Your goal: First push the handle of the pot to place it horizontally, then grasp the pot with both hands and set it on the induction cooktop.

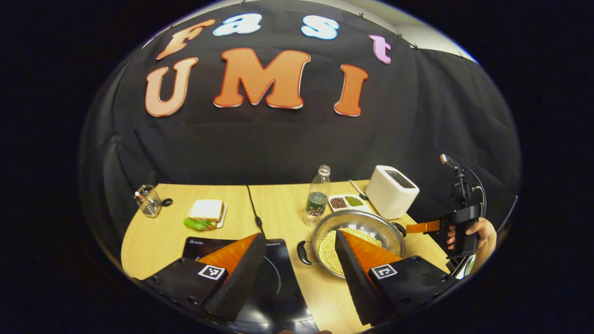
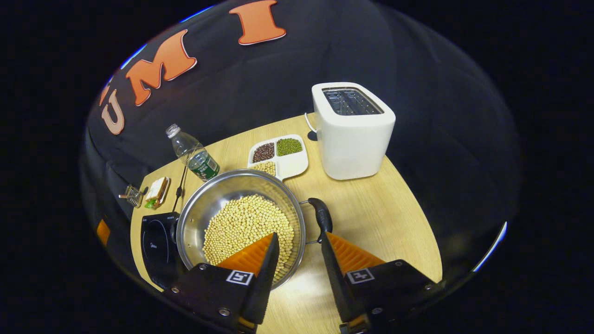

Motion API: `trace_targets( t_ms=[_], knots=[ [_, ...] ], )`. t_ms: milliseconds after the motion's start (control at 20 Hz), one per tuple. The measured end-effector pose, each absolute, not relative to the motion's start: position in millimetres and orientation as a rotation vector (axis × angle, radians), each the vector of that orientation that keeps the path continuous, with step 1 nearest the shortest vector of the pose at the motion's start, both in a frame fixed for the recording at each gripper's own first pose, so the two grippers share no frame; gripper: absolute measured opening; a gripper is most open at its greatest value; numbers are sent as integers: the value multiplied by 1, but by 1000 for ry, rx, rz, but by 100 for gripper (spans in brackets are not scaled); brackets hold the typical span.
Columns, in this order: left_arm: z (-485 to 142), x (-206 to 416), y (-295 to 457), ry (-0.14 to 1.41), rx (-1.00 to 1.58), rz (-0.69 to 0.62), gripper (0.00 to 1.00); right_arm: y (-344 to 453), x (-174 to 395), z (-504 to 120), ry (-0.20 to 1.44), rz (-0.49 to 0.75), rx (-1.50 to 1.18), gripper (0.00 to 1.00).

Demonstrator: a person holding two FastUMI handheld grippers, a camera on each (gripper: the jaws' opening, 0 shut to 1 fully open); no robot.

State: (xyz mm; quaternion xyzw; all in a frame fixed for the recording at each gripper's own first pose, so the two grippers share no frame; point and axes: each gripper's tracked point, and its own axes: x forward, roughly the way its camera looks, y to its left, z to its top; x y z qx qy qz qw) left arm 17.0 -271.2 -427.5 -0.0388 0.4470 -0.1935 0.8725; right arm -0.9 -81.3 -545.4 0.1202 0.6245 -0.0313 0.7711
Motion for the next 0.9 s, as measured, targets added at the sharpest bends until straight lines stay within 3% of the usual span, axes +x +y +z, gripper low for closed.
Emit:
trace_targets(
  t_ms=[100,450,900],
  knots=[
    [-453,14,-287,1017,-69,-412,98,-79,-1,-554,1370,-63,256,65],
    [-542,-2,-318,1277,-82,-417,97,-84,0,-583,1415,-62,251,70],
    [-598,3,-324,1288,79,-350,97,-88,5,-610,1429,-73,243,72]
  ],
)
